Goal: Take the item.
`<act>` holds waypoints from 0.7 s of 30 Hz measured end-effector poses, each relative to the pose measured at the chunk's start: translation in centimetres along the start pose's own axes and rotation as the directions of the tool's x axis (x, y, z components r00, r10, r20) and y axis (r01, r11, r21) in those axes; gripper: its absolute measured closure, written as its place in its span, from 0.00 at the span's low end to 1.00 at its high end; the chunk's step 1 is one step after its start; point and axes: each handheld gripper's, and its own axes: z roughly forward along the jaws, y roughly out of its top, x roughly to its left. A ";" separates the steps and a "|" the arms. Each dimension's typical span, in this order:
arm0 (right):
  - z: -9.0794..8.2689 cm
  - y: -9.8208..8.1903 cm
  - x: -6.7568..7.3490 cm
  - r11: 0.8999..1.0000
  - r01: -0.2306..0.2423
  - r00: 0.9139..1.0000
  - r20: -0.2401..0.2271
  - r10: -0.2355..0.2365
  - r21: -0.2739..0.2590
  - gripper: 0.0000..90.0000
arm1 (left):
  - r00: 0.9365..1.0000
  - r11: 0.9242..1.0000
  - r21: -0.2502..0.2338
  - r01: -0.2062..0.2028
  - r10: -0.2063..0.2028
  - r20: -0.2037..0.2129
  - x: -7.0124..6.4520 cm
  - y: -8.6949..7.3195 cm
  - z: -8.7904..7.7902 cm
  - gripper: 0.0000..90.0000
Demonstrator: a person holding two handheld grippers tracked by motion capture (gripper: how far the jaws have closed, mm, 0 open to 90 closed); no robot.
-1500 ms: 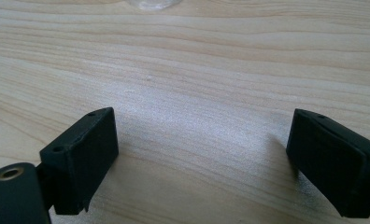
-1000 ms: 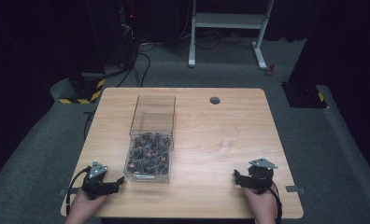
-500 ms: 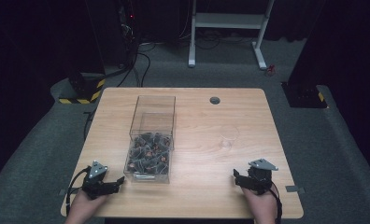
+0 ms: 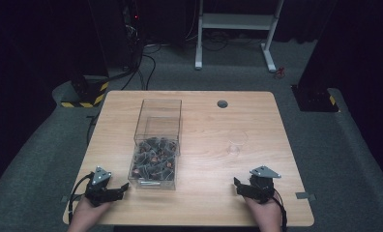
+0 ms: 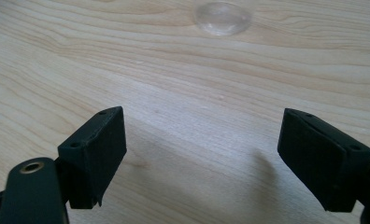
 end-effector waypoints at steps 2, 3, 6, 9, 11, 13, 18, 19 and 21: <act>0.1 0.0 0.2 1.000 0.001 1.000 -0.012 -0.001 -0.003 0.17 | 1.000 1.000 0.000 0.000 0.000 0.000 0.0 0.0 0.0 0.16; 0.1 0.0 0.3 1.000 -0.002 1.000 -0.015 0.002 -0.001 0.17 | 1.000 1.000 0.000 0.000 0.000 -0.001 0.0 0.0 0.0 0.16; 0.2 0.0 0.5 1.000 0.006 1.000 -0.021 -0.007 -0.004 0.17 | 1.000 1.000 0.003 -0.001 0.001 -0.001 0.0 0.0 -0.1 0.16; 0.3 0.1 0.9 1.000 0.010 0.999 -0.031 -0.010 -0.001 0.17 | 1.000 1.000 0.002 -0.001 0.001 -0.003 0.0 0.0 -0.1 0.16; 0.4 0.1 1.2 1.000 0.017 0.999 -0.039 -0.017 -0.001 0.17 | 1.000 1.000 0.002 -0.001 0.001 -0.003 0.0 0.0 -0.1 0.16; 0.4 0.2 1.6 1.000 0.025 0.998 -0.049 -0.026 -0.004 0.17 | 1.000 1.000 0.002 -0.001 0.001 -0.003 0.0 0.0 -0.1 0.16; 0.3 0.4 2.8 0.999 0.043 0.997 -0.066 -0.044 -0.021 0.18 | 1.000 1.000 -0.002 0.000 0.000 -0.006 0.0 -0.1 0.0 0.16; 0.3 0.4 2.8 0.999 0.043 0.997 -0.066 -0.044 -0.021 0.18 | 1.000 1.000 -0.002 0.000 0.000 -0.006 0.0 -0.1 0.0 0.16; 0.2 0.7 3.4 0.998 0.049 0.995 -0.081 -0.052 -0.034 0.18 | 1.000 1.000 -0.001 0.000 0.000 -0.006 0.0 -0.1 -0.1 0.16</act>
